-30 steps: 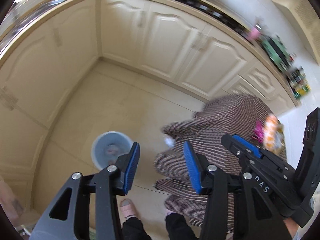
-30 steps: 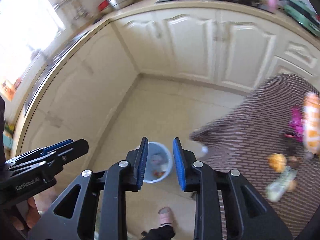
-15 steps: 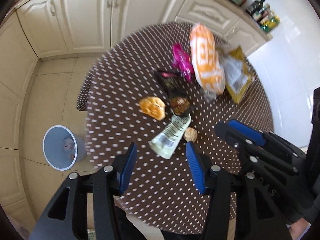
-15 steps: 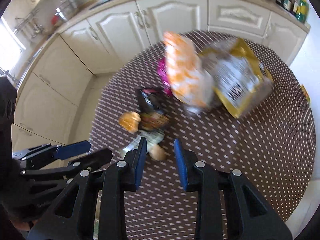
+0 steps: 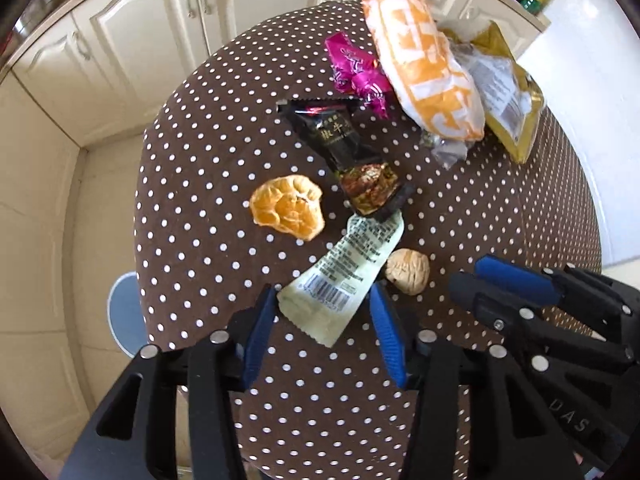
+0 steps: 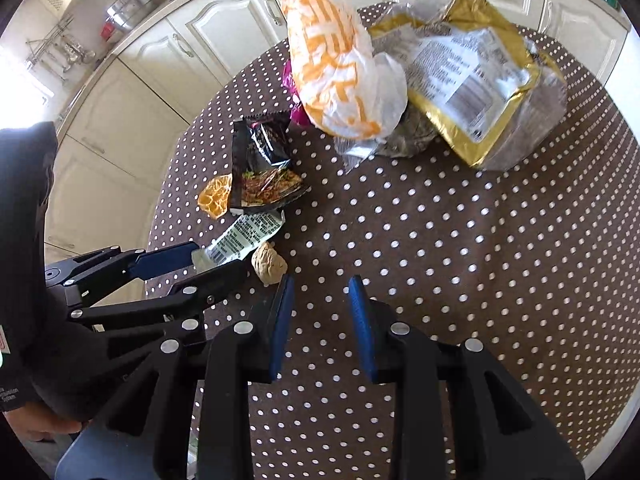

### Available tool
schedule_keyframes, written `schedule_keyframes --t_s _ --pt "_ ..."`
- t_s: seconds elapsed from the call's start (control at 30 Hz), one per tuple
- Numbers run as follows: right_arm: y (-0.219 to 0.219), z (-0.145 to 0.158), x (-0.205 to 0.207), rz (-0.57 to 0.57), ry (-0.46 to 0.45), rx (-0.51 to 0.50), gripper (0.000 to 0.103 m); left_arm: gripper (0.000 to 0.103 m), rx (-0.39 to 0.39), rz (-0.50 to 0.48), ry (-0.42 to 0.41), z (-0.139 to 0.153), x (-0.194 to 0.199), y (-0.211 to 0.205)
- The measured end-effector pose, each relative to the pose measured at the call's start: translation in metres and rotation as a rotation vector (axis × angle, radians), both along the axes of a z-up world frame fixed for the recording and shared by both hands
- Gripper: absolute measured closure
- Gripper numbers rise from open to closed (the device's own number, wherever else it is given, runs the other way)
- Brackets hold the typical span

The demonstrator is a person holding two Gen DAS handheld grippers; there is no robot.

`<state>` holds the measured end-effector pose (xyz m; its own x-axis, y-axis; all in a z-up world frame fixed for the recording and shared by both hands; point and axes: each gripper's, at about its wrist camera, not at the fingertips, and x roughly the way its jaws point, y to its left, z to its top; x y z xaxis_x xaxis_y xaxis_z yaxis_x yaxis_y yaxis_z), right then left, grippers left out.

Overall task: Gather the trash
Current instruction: 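Grasp the white receipt strip with the left tool while the right tool grasps the bread crust, then carry the strip and crust over the wastebasket and open both tools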

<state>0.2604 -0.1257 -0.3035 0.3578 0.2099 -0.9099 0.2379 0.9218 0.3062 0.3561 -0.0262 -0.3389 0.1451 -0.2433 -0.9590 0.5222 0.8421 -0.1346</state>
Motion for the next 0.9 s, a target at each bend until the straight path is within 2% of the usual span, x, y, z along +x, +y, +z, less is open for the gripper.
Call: schedule_keyframes --t_s 0.03,0.1,0.17,0.2,0.4,0.6,0.9 --pt "0.000 -0.001 0.001 0.000 0.000 0.004 0.076 0.064 0.006 -0.010 -0.009 0.000 -0.001 0.002" --pt "0.006 -0.002 0.003 0.001 -0.002 0.013 0.075 0.076 0.007 -0.015 -0.013 -0.001 -0.003 0.008" --pt "0.010 -0.003 0.011 -0.003 -0.006 0.018 0.074 0.081 -0.013 -0.004 0.004 0.000 -0.001 0.019" --pt "0.011 -0.004 0.013 -0.004 -0.009 0.021 0.073 0.087 -0.027 0.006 0.016 0.001 0.001 0.023" --pt "0.027 -0.004 0.033 -0.002 -0.026 0.021 0.061 0.097 -0.070 0.029 0.032 0.007 0.003 0.057" --pt "0.040 -0.007 0.043 0.003 -0.027 0.013 0.061 0.100 -0.119 0.072 0.062 0.010 0.007 0.087" --pt "0.049 -0.011 0.059 0.004 -0.044 -0.029 0.059 0.100 -0.161 0.084 0.089 0.008 -0.005 0.100"
